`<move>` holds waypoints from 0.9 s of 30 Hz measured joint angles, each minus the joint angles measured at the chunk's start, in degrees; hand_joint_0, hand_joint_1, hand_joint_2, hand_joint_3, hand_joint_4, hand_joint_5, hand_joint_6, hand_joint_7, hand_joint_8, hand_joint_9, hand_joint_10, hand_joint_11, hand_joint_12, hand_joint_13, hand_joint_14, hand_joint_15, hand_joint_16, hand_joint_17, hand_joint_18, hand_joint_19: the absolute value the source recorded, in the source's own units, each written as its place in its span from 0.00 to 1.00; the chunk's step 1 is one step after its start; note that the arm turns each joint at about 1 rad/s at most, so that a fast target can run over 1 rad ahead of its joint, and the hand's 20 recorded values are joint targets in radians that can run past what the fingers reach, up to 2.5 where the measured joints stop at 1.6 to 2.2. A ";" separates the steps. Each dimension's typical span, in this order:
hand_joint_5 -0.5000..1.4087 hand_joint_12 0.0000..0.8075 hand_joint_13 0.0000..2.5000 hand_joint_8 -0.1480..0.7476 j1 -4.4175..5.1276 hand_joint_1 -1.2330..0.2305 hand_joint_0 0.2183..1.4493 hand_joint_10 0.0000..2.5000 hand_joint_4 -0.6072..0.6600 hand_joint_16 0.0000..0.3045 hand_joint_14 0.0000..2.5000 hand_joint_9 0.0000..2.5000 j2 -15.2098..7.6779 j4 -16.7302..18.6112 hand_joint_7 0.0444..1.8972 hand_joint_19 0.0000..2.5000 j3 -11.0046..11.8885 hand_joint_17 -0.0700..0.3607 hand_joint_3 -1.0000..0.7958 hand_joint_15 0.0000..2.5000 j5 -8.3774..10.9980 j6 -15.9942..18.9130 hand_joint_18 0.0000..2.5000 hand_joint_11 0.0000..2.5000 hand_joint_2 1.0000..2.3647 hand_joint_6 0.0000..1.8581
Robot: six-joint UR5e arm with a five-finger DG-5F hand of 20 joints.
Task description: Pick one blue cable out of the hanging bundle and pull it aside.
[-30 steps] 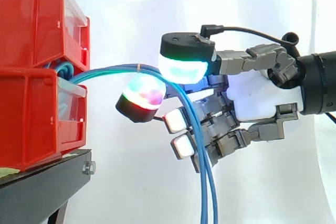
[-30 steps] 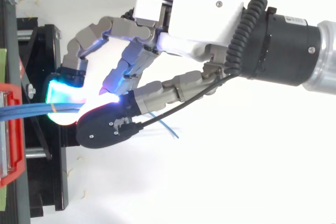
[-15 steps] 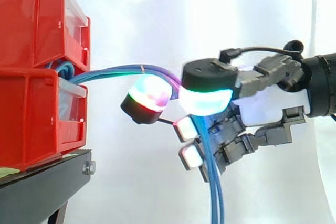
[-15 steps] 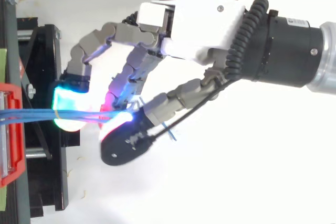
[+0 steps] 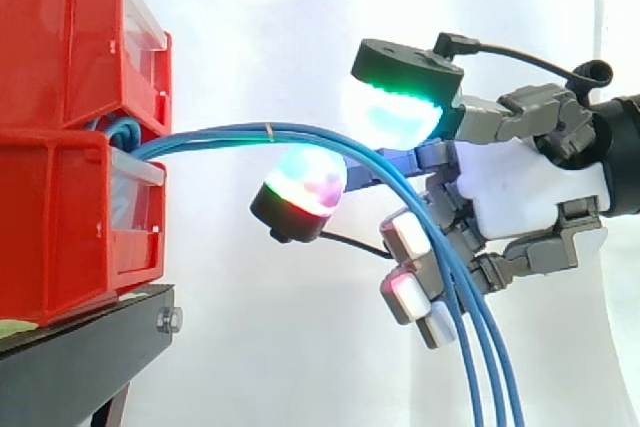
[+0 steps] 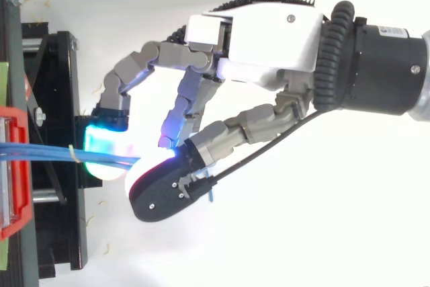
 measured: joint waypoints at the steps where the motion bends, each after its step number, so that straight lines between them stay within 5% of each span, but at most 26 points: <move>1: 0.25 0.44 0.42 0.44 -0.04 0.39 0.20 0.01 0.44 0.17 0.01 0.51 0.01 -0.01 0.43 0.27 0.05 0.44 0.28 0.21 -0.01 0.00 0.36 0.14 0.00 0.46; 7: 0.25 0.44 0.41 0.44 -0.20 0.39 0.21 0.01 0.45 0.17 0.01 0.49 0.02 0.08 0.42 0.27 0.45 0.44 0.28 0.22 -0.06 -0.11 0.35 0.14 0.00 0.44; 11: 0.25 0.44 0.40 0.44 -0.38 0.37 0.21 0.01 0.47 0.18 0.01 0.48 0.00 0.75 0.50 0.27 0.53 0.44 0.28 0.22 -0.30 -0.20 0.34 0.14 0.00 0.37; 17: 0.25 0.44 0.40 0.44 -0.39 0.33 0.22 0.01 0.49 0.17 0.01 0.45 -0.46 4.65 0.60 0.28 0.56 0.44 0.28 0.22 -1.19 0.30 0.33 0.15 0.00 0.32; 27: 0.24 0.43 0.39 0.43 0.39 0.30 0.26 0.01 0.48 0.16 0.01 0.44 -2.46 9.26 0.61 0.28 0.64 0.42 0.34 0.23 -1.18 0.67 0.32 0.16 0.01 0.31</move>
